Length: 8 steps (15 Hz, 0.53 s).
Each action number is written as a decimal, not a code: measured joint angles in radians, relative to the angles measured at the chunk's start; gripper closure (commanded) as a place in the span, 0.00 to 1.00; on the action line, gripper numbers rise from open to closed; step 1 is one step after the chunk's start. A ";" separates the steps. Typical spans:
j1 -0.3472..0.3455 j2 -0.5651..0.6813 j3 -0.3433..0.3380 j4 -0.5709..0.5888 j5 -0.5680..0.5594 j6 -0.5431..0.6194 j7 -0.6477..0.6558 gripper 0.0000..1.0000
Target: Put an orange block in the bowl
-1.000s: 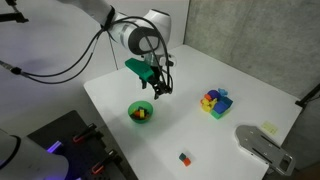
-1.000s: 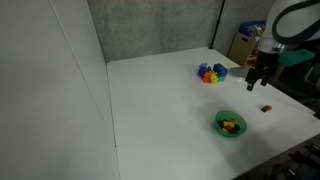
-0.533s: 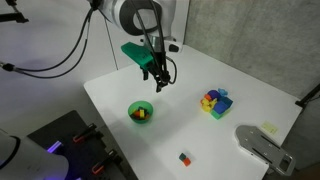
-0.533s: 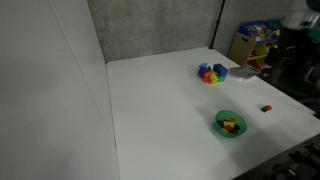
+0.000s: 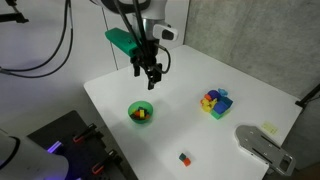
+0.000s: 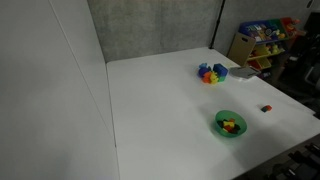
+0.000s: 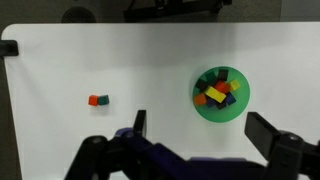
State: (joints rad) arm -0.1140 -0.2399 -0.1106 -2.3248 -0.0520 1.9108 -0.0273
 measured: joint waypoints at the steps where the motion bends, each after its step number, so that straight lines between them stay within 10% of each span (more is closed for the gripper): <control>1: -0.002 -0.024 -0.001 -0.007 -0.003 -0.022 0.000 0.00; 8: -0.012 -0.188 -0.002 -0.102 -0.021 -0.028 -0.001 0.00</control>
State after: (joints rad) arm -0.1258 -0.4278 -0.1128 -2.4266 -0.0728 1.8827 -0.0280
